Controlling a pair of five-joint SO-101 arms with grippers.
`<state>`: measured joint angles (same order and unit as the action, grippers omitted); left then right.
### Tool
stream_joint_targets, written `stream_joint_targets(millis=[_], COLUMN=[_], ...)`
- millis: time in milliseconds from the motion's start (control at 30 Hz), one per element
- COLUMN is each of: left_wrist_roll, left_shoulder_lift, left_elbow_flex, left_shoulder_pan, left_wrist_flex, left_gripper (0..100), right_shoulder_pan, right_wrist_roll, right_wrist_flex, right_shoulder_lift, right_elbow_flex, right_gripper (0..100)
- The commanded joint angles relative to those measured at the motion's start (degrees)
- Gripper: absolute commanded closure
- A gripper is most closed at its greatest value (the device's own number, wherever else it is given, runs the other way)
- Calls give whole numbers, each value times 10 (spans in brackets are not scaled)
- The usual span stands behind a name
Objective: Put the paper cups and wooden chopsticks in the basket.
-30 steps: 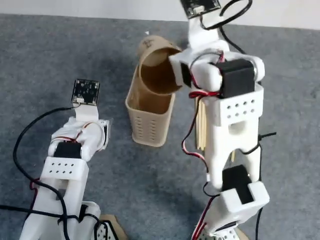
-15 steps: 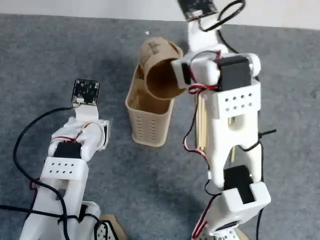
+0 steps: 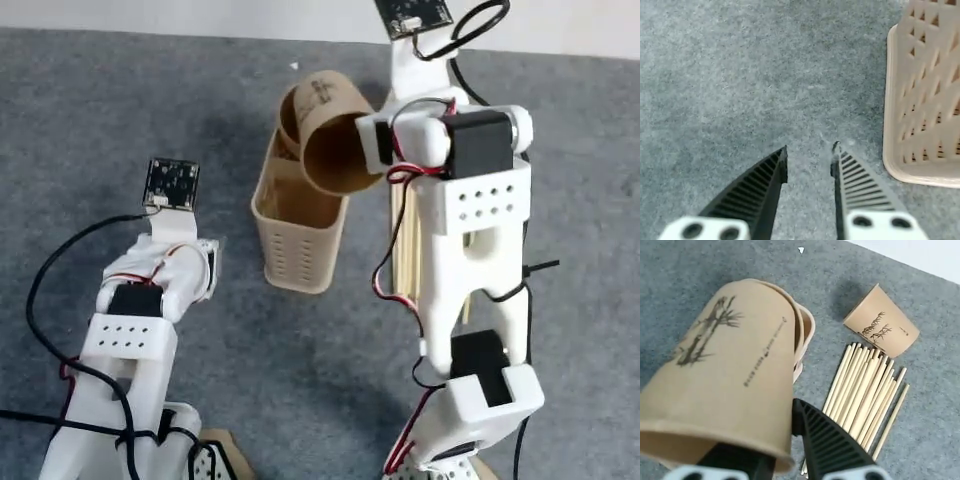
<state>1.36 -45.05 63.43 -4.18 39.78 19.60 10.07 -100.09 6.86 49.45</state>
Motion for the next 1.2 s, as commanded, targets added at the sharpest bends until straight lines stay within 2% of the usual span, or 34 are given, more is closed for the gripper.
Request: stream_joint_targets(millis=[0, 67, 333, 700, 800, 1033, 1167], left_wrist_roll=[4, 4, 4, 4, 4, 4, 4], left_shoulder_lift=[-15, -15, -15, -15, -15, -14, -13], left_elbow_flex=[-5, -4, -4, -3, -3, -3, -3], left_shoulder_pan=[7, 7, 7, 5, 4, 7, 7], left_wrist_flex=[-7, -7, -7, -7, -7, -7, -7], left_gripper=[829, 829, 829, 829, 829, 829, 829], right_shoulder_pan=[-2, 4, 49, 44, -7, -196, -218], right_wrist_roll=[-4, -4, -4, -4, -4, -3, -3], right_wrist_flex=[13, 27, 79, 193, 186, 200, 253], right_shoulder_lift=[-24, -24, -26, -23, -22, 7, 102], right_elbow_flex=[0, 0, 0, -5, -5, -5, -4], right_gripper=[988, 969, 783, 771, 771, 771, 771])
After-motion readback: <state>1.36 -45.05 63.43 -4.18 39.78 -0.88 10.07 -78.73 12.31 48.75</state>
